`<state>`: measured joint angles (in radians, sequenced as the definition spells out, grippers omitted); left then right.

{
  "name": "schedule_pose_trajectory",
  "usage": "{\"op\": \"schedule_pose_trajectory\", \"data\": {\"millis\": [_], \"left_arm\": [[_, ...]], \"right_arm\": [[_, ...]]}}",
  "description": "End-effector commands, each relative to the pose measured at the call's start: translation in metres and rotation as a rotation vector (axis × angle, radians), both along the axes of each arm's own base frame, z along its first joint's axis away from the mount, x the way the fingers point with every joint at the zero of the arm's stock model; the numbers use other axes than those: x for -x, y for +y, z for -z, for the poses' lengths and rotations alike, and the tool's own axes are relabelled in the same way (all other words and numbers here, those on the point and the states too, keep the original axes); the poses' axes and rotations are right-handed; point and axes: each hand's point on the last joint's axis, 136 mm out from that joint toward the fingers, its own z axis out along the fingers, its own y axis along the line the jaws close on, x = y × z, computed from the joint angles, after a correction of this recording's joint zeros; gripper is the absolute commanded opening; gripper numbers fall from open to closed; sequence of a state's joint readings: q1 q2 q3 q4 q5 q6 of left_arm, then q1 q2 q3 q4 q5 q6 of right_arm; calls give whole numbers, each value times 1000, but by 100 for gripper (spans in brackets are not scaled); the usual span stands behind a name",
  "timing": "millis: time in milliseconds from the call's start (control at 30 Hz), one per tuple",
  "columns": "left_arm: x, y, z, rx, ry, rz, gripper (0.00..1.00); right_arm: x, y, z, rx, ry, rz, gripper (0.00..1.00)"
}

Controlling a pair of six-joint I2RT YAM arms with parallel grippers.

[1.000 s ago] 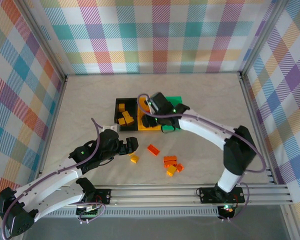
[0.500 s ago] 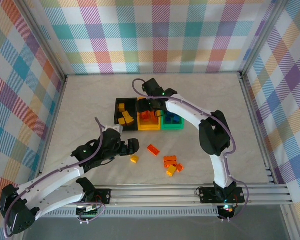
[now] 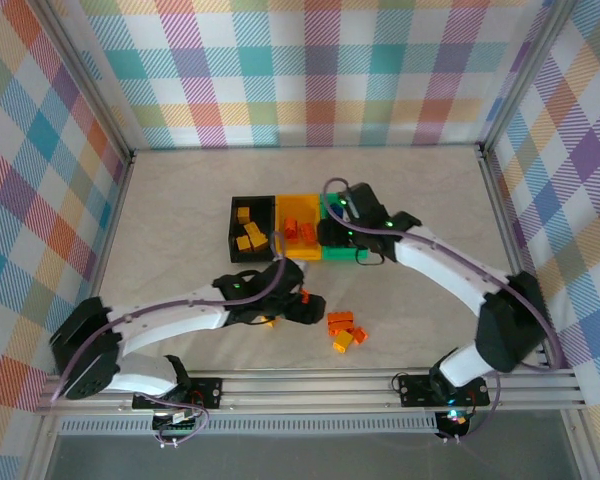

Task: Sort the legos into containers by color

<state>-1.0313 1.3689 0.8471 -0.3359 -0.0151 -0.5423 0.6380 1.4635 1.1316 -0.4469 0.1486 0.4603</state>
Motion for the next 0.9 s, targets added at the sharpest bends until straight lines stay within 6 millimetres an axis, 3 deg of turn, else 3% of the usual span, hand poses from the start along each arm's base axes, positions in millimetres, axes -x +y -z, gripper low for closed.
{"op": "schedule_pose_trajectory", "data": {"millis": [0,67,233,400,500,600,700,867], "left_arm": [[9,-29,3,-33,-45,137,93],[15,-37,12,-77,-44,183,93],[37,-64,11,-7,28,262,78],[81,-103,-3,114,136,414,74],[109,-123,1,121,195,511,73],[125,-142,11,120,248,568,73],[122,-152,31,86,265,568,73],[85,-137,71,-54,238,458,67]], "right_arm": [[15,-18,1,-46,-8,48,77],[27,-30,3,-61,-7,67,77],[44,-53,10,-75,-6,112,77],[51,-68,17,-78,-2,145,77],[51,-77,20,-79,3,168,77],[51,-87,21,-84,1,193,77],[51,-94,18,-94,-2,208,77],[53,-101,11,-106,-13,217,77]]}}
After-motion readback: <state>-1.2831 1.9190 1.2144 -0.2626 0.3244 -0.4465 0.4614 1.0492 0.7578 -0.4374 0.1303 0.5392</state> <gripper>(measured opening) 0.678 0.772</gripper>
